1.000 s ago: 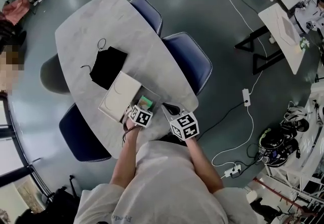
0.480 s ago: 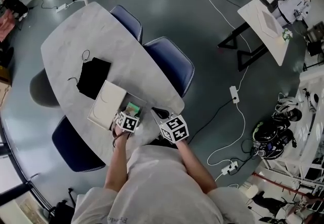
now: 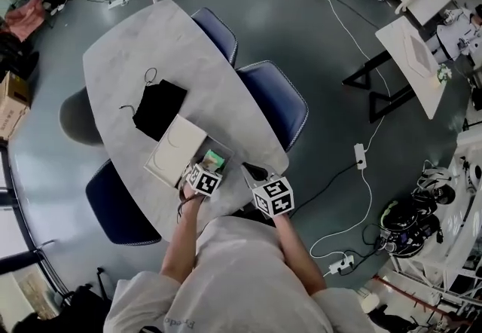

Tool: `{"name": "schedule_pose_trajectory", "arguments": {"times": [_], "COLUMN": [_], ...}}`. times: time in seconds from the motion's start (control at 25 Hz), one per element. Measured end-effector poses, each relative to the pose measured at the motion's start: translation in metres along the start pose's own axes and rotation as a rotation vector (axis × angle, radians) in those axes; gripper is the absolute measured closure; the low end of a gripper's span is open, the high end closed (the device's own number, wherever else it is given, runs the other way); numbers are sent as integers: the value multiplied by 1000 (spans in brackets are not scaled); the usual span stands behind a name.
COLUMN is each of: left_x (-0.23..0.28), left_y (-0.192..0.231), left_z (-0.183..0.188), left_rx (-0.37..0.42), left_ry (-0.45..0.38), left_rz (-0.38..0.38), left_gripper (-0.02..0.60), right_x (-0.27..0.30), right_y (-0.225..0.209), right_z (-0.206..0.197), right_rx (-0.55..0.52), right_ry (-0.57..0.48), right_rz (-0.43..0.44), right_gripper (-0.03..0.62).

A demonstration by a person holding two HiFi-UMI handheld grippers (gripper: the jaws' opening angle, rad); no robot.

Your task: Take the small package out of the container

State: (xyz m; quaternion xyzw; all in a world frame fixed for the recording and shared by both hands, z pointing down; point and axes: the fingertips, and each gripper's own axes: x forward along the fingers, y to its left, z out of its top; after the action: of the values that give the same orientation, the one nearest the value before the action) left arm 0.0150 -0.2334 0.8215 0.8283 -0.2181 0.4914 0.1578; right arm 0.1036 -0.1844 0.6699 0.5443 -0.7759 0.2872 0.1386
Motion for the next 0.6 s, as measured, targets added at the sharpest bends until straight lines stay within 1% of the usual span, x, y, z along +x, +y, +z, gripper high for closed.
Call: {"name": "schedule_pose_trajectory", "arguments": {"times": [0.2, 0.44, 0.6], "left_x": [-12, -29, -47], "left_y": [-3, 0, 5], "left_z": [2, 3, 7], "left_rx": [-7, -22, -85], "left_ry": [-21, -52, -106], "left_rz": [2, 17, 20], "left_gripper": [230, 230, 230], "right_x": [-3, 1, 7], "right_y": [4, 16, 27], "right_z": [-4, -6, -8], "right_rx": [5, -19, -35], "right_ry": [11, 30, 48], "right_rz": [2, 30, 60], "right_gripper": [591, 591, 591]}}
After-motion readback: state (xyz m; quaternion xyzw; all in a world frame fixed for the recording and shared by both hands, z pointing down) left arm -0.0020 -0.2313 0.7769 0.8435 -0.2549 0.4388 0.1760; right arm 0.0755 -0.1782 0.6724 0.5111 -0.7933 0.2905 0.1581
